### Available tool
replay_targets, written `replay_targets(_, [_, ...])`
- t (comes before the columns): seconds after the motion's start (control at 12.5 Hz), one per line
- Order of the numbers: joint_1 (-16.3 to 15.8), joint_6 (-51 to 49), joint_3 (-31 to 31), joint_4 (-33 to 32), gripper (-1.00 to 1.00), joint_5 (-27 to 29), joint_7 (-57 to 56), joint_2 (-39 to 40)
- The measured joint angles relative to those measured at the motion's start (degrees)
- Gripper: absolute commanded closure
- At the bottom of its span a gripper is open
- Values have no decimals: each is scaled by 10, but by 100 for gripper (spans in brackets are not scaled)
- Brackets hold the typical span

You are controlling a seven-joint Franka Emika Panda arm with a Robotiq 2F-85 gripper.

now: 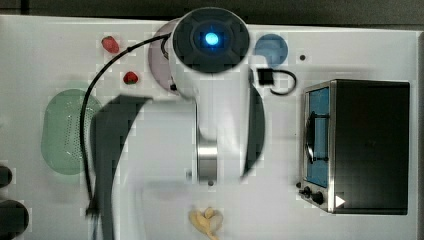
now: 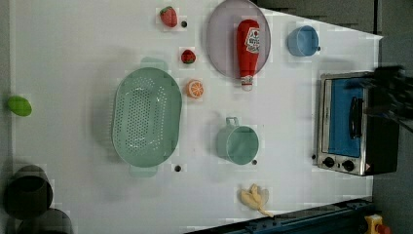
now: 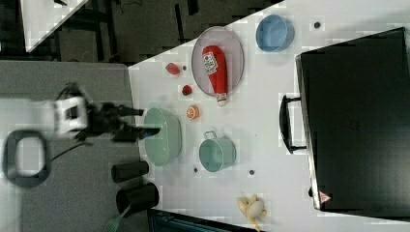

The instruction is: Pick ketchup from plate and place it on table.

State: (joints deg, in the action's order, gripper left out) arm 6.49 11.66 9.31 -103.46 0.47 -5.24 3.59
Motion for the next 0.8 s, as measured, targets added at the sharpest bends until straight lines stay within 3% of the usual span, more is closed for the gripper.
replay_targets(0.56, [-22,136,-3,-23,-100,-4,-163,176])
replay_targets(0.8, [-31,214,-2,-17,-100,-49,-199,224])
